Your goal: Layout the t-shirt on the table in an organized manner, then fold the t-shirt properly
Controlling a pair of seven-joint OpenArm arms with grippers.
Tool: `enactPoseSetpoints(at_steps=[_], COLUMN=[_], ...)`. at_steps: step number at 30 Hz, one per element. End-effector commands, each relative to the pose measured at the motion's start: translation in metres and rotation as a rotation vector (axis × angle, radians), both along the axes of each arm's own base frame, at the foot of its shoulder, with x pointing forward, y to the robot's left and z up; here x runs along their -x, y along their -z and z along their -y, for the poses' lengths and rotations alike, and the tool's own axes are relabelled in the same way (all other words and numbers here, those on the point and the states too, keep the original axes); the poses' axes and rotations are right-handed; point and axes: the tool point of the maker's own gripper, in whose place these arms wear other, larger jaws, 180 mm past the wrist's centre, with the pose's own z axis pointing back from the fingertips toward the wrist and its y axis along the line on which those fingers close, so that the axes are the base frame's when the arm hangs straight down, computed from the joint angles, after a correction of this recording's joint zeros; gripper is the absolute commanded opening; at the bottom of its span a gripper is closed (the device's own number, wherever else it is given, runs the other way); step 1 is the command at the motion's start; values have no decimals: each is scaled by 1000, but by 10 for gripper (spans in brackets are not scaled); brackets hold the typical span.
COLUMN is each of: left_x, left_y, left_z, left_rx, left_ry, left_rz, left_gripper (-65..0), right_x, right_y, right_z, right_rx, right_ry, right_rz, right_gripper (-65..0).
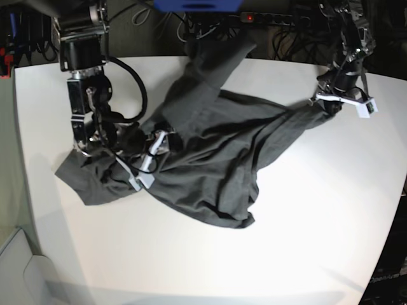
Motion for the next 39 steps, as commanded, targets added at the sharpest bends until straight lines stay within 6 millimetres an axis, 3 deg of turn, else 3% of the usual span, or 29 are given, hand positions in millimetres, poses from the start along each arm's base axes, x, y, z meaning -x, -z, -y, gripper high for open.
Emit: enactPoseSetpoints(at_steps=[1,10,16,18,24,25,27,33,39], left_x=[-6,-8,-9,-9,-9,-9,-9,-11,-14], left_y=[-11,-12,-12,-13,-13,-13,-13,-12,-16], left_z=[-3,-3,-3,-3,-4,-4,-4,-5,-6], left_rx=[-19,-19,-20,-20,-22,-22,-22,-19,-23], left_ry=[2,2,1,1,-1,-2,-2,-7,-6], left_rz=[39,43,46,48,50,49,49,50,63], left_gripper=[-647,-647,-647,-647,-647,-647,-647,-647,-647], right_x=[-12,-1,0,-2,-10,-10,-12,-30,-34], right_y=[-7,21,25,23,18,18,18,-26,-60], right_z=[4,-18,-22,-21,-14,-9,-3,7,9], right_rx=[26,349,469,471,488,498,510,530,543], right_ry=[8,-123,-146,-145,-134,-133,-129,-97,-114], right_rz=[43,64,82,88,98,97,100,241,355], right_gripper=[-252,-252,-265,-320,-618,-650,-650,-647,-647])
